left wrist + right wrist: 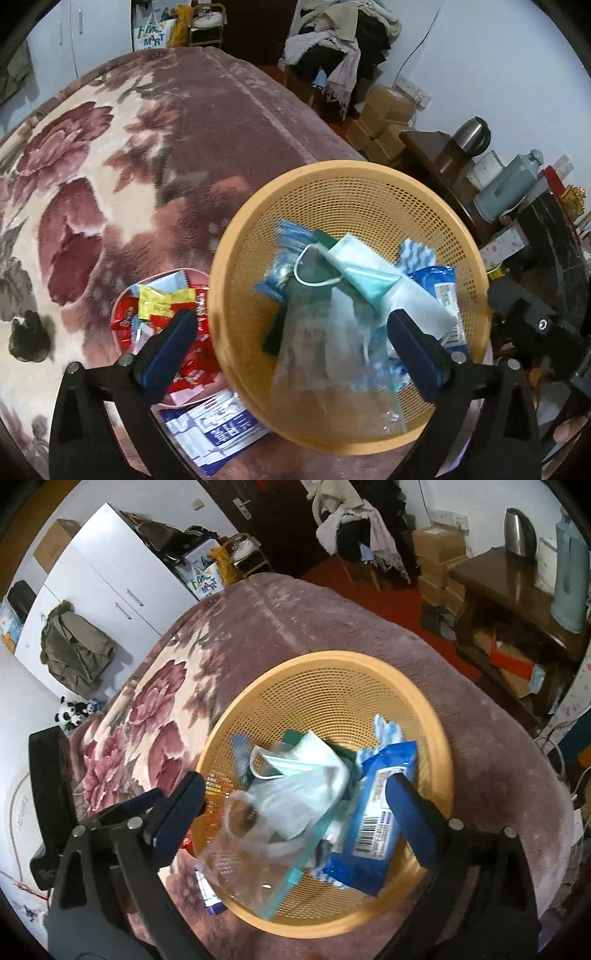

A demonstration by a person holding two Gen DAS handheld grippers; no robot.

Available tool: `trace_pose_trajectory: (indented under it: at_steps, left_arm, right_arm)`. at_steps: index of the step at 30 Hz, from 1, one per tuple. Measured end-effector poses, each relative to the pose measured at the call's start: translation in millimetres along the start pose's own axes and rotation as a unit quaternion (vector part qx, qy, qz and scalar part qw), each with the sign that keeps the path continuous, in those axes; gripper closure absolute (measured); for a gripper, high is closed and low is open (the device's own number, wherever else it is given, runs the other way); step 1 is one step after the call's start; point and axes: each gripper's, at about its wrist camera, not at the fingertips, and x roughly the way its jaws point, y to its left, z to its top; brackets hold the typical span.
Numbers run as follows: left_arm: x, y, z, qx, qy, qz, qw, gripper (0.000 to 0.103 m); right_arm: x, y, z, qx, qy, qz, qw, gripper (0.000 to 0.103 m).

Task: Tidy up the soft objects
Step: 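Open both tools to drop the wrapper and mask into the basket, then move both tools back over the black hair tie and scrunchie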

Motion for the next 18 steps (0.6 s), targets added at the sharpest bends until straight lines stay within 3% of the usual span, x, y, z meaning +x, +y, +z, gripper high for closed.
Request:
trace_pose_trajectory:
  at_steps: [18]
  left_arm:
    - [-26.0, 18.8, -34.3, -0.004, 0.002, 0.031, 0.9995, 0.000]
  right_arm:
    - [-5.4, 11.2, -34.6, -0.020, 0.033, -0.052, 0.998, 0.000]
